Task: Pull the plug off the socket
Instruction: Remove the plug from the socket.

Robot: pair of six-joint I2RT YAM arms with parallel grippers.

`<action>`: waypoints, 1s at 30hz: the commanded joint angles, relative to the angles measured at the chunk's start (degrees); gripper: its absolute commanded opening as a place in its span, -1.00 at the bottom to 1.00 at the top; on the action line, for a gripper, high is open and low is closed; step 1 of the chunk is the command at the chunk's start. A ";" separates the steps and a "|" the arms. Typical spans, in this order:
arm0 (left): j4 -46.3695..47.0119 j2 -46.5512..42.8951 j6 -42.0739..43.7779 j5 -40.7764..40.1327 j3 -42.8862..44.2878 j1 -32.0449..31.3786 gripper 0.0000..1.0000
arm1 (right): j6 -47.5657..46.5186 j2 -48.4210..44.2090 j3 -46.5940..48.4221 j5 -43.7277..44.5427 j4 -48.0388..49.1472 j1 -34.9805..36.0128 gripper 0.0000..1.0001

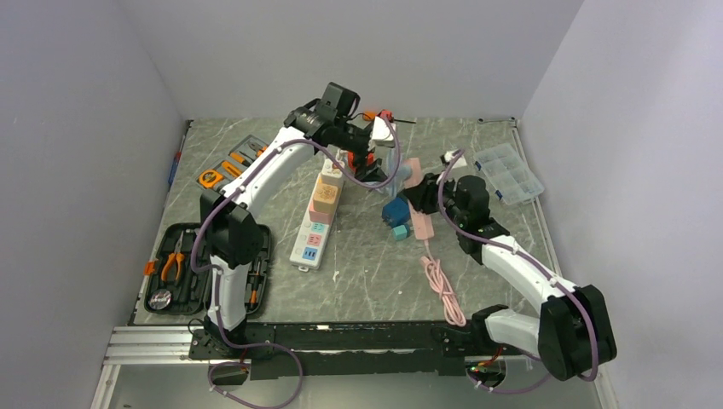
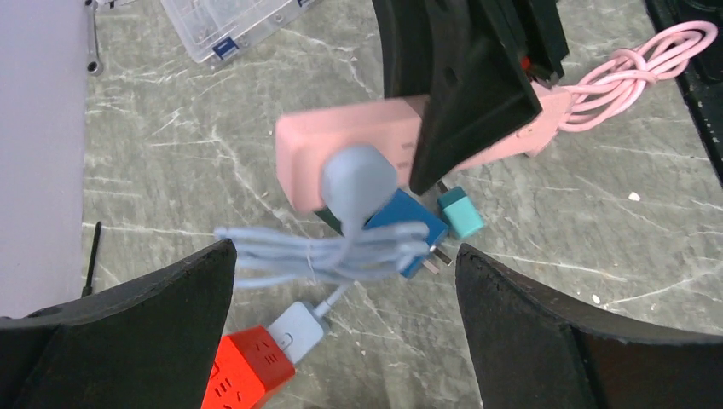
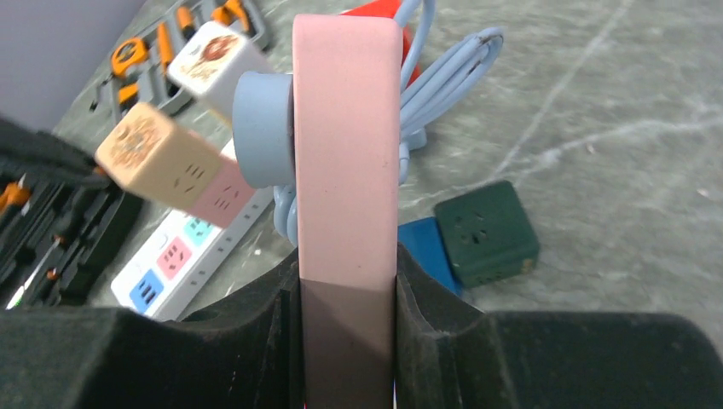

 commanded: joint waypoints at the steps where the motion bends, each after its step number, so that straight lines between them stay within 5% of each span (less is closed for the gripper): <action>1: -6.03 0.22 4.87 5.36 3.71 0.67 0.99 | -7.49 -4.30 4.03 -4.75 9.59 3.02 -1.00; 9: -20.65 1.02 13.82 7.69 5.41 1.06 0.99 | -16.10 -9.13 -0.29 -8.97 16.87 5.55 -1.00; 15: -20.64 0.42 13.36 10.50 5.23 1.09 0.96 | -20.67 -9.52 0.64 -11.10 17.06 7.32 -1.00; 24: -26.15 1.40 15.03 12.72 8.06 0.63 0.44 | -22.55 -7.68 1.20 -9.87 19.65 8.77 -1.00; 30: -26.80 0.43 15.68 13.40 5.97 0.67 0.35 | -22.27 -7.24 1.13 -8.40 23.75 8.81 -1.00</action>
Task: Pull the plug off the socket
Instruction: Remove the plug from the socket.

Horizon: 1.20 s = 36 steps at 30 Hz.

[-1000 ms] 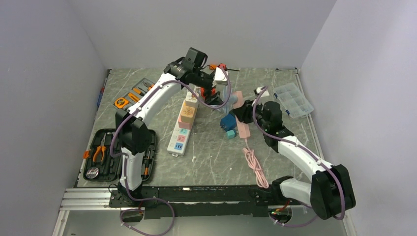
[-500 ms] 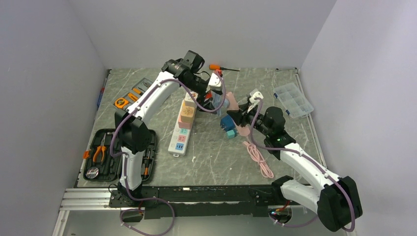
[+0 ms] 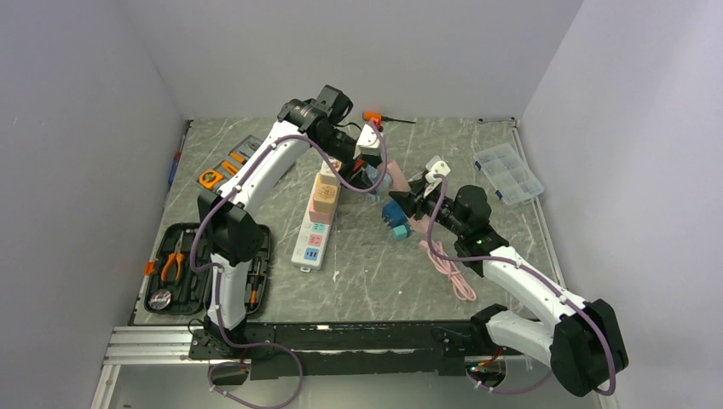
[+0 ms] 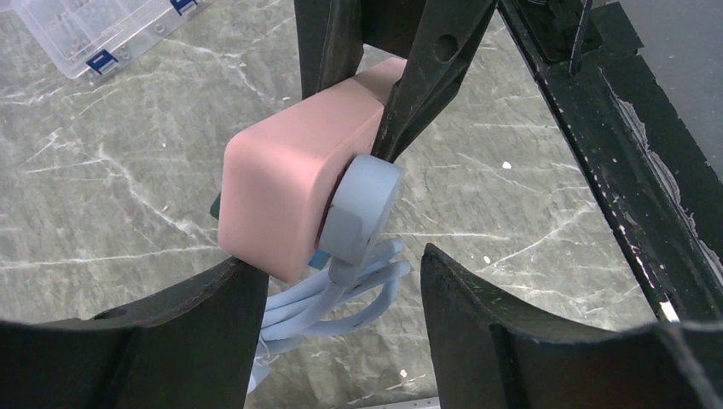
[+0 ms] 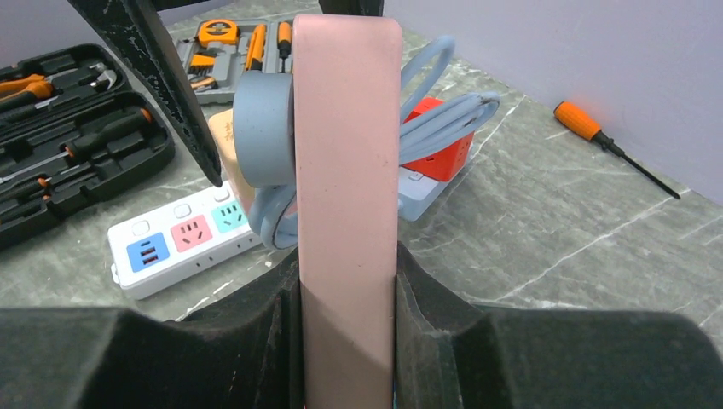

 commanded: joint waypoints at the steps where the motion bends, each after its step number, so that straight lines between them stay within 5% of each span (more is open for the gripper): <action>1: -2.61 -0.69 1.80 4.19 -0.30 -0.48 0.34 | -1.18 -1.34 3.02 -0.61 15.76 0.45 -1.00; 6: -2.33 -0.22 0.82 4.20 -0.03 -0.49 0.00 | -1.75 -2.29 2.03 0.99 16.49 0.48 -1.00; 13: -1.69 -1.05 0.71 6.47 -0.71 -0.38 -0.21 | -0.31 -1.86 1.69 0.10 17.97 0.47 -1.00; 19: -2.70 -1.01 0.50 9.17 0.93 -0.41 -1.00 | 0.80 0.40 0.80 -0.96 20.90 0.52 -1.00; 36: -20.01 -1.33 19.97 9.69 2.28 -3.12 -1.00 | 2.33 12.79 4.09 -1.92 25.25 -8.64 -1.00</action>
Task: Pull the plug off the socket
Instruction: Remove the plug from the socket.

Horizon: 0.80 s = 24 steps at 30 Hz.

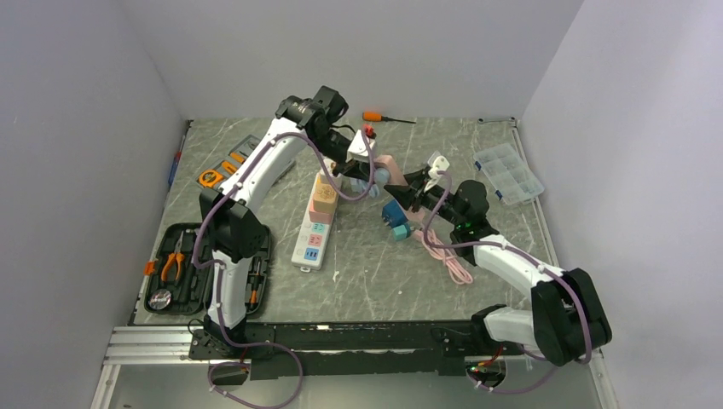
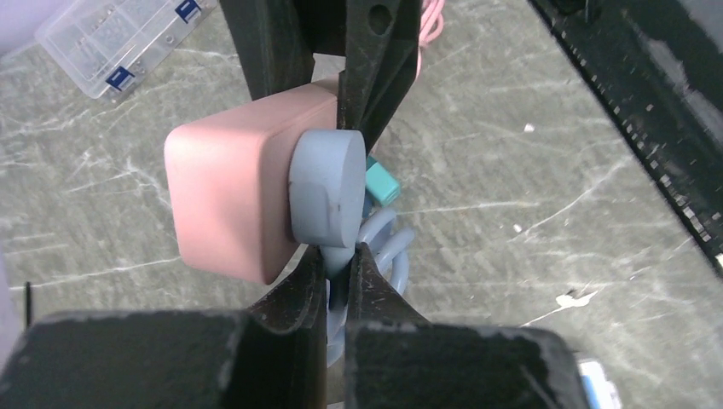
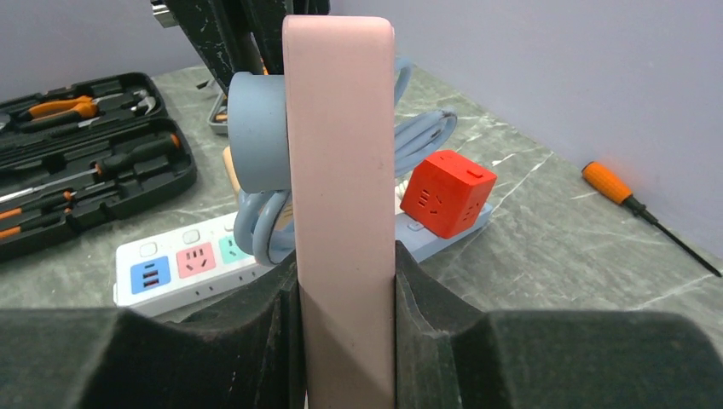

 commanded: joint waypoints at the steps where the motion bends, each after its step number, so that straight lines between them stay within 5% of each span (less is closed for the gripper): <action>1: -12.42 -3.33 8.14 7.93 -1.58 -4.94 -1.00 | -0.19 3.75 5.19 8.10 7.03 -4.71 -1.00; 24: -12.60 -6.67 12.94 4.54 -8.67 -7.51 -1.00 | 6.44 9.15 10.74 31.46 -2.00 -8.29 -1.00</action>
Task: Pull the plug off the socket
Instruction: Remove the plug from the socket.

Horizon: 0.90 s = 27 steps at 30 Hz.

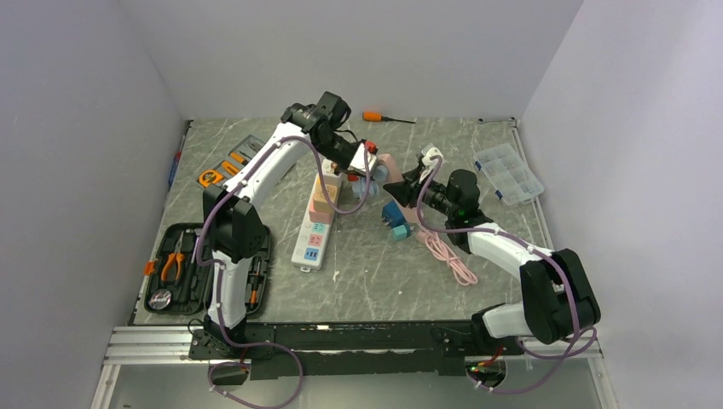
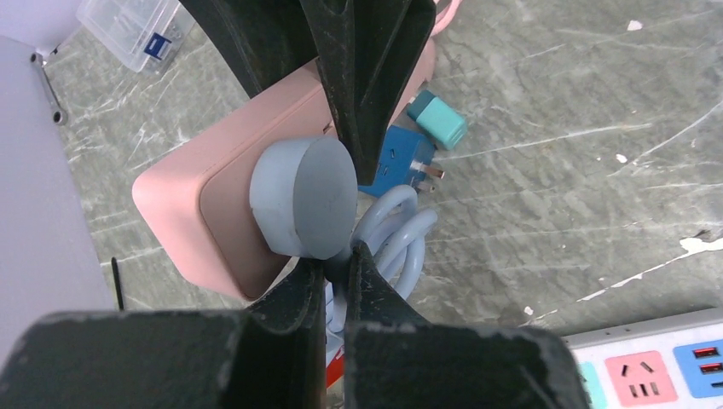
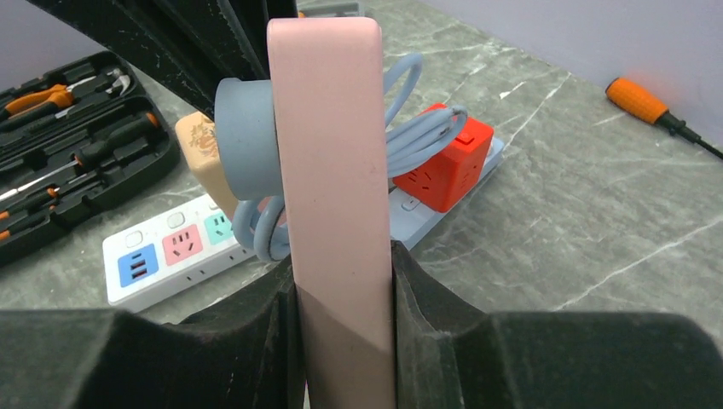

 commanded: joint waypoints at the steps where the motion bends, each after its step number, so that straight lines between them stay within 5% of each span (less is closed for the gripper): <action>1: -20.03 -6.84 2.52 12.03 -2.93 -7.06 -1.00 | 3.13 0.52 5.73 31.70 3.14 -6.13 -1.00; 14: -20.30 -9.05 0.56 13.44 -4.80 -8.42 -1.00 | -6.88 5.84 2.91 40.27 18.45 -5.97 -1.00; 27: -20.31 -10.21 0.39 13.42 -6.13 -8.55 -1.00 | 4.41 3.21 3.41 41.70 16.19 -10.42 -1.00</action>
